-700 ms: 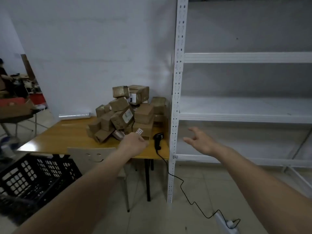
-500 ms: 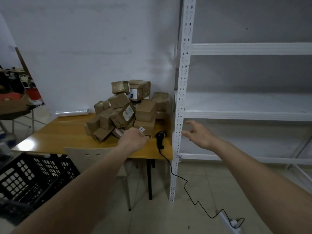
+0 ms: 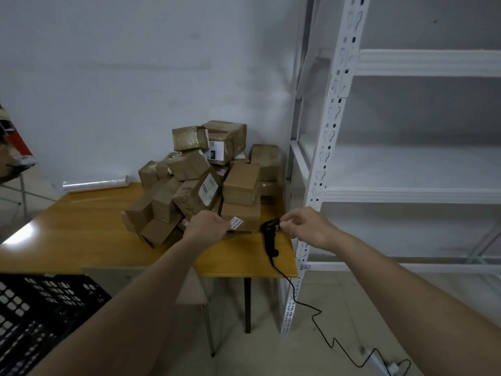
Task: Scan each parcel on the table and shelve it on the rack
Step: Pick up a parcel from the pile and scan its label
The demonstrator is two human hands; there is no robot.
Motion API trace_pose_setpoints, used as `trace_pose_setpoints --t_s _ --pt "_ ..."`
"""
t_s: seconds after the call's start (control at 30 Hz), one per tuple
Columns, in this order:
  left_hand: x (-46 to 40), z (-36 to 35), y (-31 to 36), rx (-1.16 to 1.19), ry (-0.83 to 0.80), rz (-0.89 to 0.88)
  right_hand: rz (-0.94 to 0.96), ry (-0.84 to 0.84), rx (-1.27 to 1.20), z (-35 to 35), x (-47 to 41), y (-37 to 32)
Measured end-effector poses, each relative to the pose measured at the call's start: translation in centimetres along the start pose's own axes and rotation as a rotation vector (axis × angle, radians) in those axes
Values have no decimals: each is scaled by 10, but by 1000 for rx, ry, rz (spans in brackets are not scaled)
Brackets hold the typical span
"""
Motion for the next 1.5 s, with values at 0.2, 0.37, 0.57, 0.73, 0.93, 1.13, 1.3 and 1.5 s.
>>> trace_pose_setpoints --t_s 0.2,0.37,0.57,0.73,0.93,1.13,1.3,1.5 --pt "-47 -19 -17 -49 -67 -49 -39 -48 -21 -23 -62 15" --pt "-96 -32 -39 7 -59 60 -67 -97 -91 -43 -113 35" --pt "-156 -61 -26 12 -105 78 -108 -151 -165 -44 -173 71" --pt "-191 -77 -20 74 -72 127 -162 -186 -222 -46 -219 98" --pt "-218 -79 -24 112 -31 146 -235 -214 -299 -60 -256 108" --pt "-241 -77 -9 193 89 24 -318 -165 -389 -61 -276 122" --pt "-257 -57 -20 237 272 -44 -426 -84 -394 -73 -287 134" --pt "-256 -75 -63 175 171 -24 -532 2 -328 -103 -285 151"
Point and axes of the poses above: each hand's wrist, its own x-axis away from the middle knuckle, its own z-axis out of the back of the hand, y = z × x, the point moved 6 cm from there along -x, towards the middle knuckle, and after that the axes turned 8 degrees about x, right-handed, at the moved point
